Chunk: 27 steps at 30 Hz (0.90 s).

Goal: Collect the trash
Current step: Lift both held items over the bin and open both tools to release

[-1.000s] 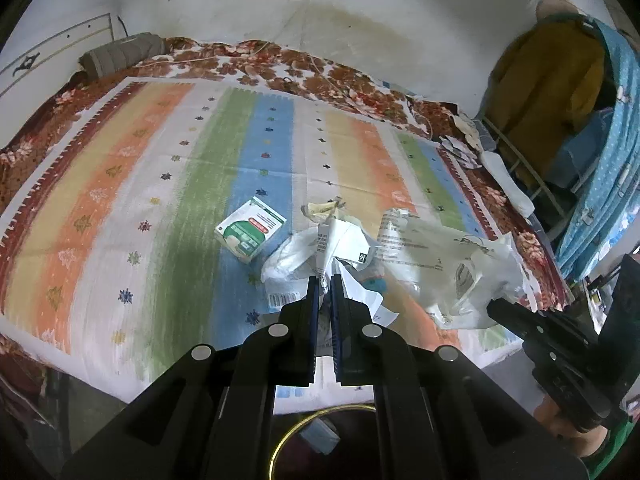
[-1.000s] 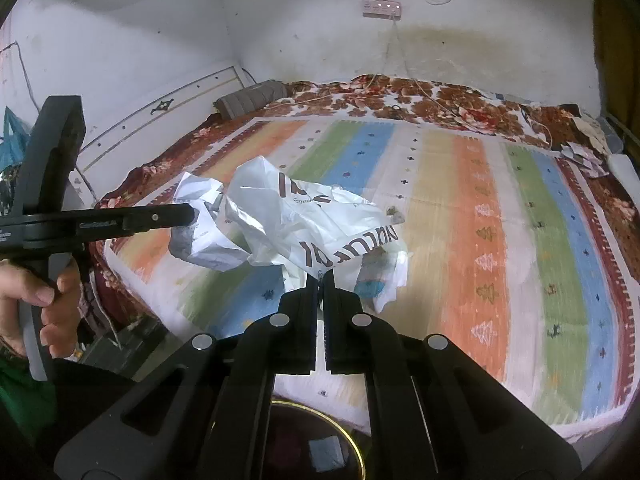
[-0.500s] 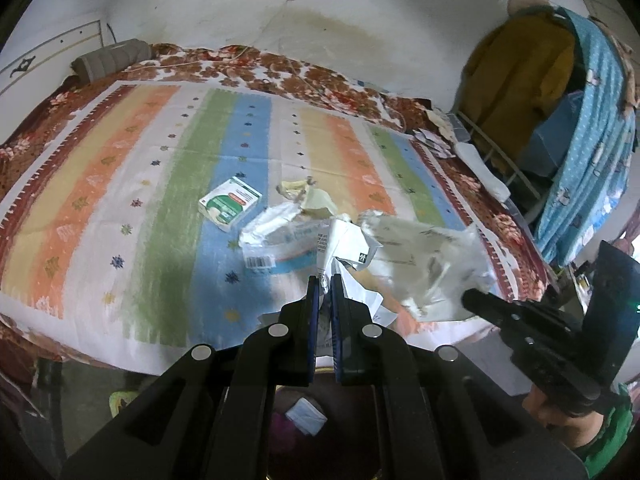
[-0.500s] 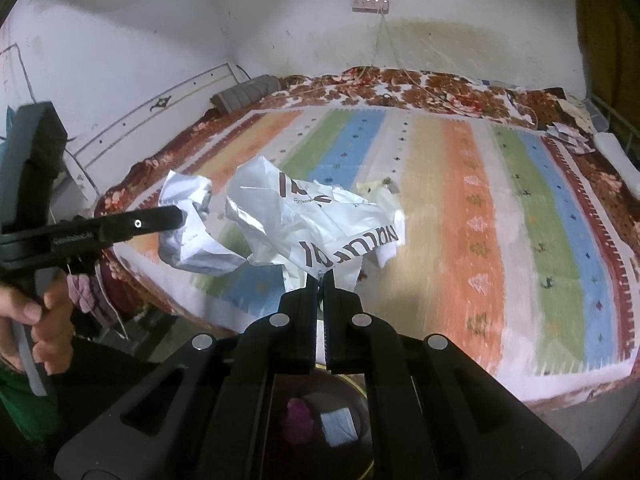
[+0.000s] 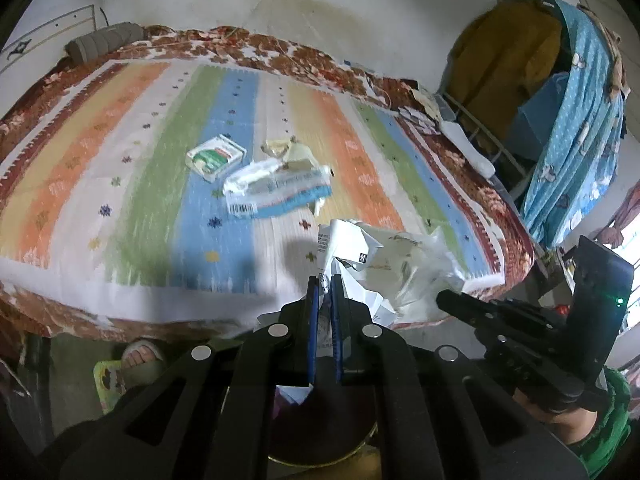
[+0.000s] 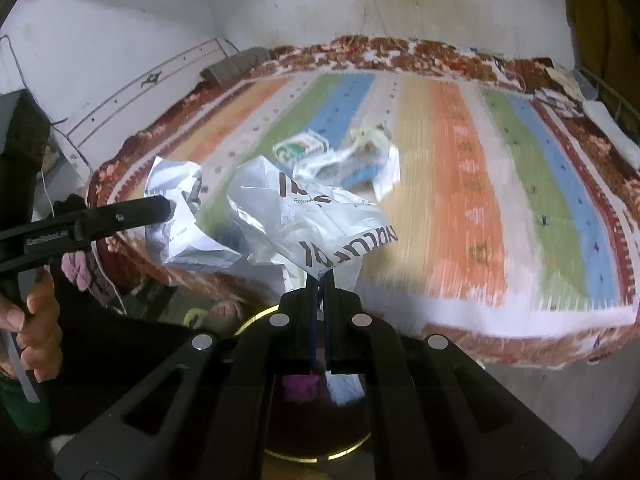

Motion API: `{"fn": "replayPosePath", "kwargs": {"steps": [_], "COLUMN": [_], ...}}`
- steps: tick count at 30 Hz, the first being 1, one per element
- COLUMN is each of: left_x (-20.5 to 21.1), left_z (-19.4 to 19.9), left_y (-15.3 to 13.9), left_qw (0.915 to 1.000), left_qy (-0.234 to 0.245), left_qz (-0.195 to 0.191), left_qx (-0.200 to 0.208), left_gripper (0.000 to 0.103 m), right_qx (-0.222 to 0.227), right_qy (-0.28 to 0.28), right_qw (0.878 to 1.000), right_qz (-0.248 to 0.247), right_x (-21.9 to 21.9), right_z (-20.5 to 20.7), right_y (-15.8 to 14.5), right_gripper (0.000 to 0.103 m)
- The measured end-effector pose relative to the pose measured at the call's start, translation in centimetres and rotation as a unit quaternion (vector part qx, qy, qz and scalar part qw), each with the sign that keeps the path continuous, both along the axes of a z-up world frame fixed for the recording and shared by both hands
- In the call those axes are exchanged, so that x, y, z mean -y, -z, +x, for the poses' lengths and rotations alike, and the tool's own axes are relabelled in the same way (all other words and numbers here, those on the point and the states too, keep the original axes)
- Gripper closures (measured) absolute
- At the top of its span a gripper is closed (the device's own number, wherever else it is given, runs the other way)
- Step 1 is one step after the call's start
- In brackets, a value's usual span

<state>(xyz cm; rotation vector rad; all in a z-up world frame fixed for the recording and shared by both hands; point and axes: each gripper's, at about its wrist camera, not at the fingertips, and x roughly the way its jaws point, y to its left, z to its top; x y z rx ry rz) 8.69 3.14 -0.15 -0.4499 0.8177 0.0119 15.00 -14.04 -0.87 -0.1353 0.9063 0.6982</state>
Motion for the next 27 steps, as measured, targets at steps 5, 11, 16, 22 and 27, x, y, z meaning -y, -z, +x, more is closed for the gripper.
{"fn": "replayPosePath", "kwargs": {"steps": [5,11,16,22,27], "left_x": [1.4,3.0,3.4,3.3,2.8], "left_z": [-0.6,-0.8,-0.3,0.3,0.8], "left_y": [1.7,4.2,6.9,9.6,11.6], "left_qw": [0.9997,0.9975,0.9925,0.9849,0.9783], "left_qy": [0.007,0.012,0.003,-0.009,-0.021], "left_qz": [0.001,0.018,0.024,0.010,-0.008], "left_qx": [-0.023,-0.067,-0.120,-0.173,-0.206], "left_gripper": [0.098,0.098,0.098,0.098,0.098], "right_qx": [-0.018,-0.046,-0.068,-0.113,-0.156], "right_qy": [0.004,0.010,0.019,0.037,0.048], "right_qw": [1.000,0.997,0.993,0.986,0.979], "right_qz": [-0.021,-0.060,-0.093,-0.118,-0.119], "right_x": [0.2,0.1,-0.2,-0.2,0.0], "right_z": [-1.4,-2.3,-2.4,-1.7,-1.2], "right_y": [1.6,4.1,6.0,8.4,10.1], "right_gripper": [0.101,0.101,0.101,0.101,0.101]}}
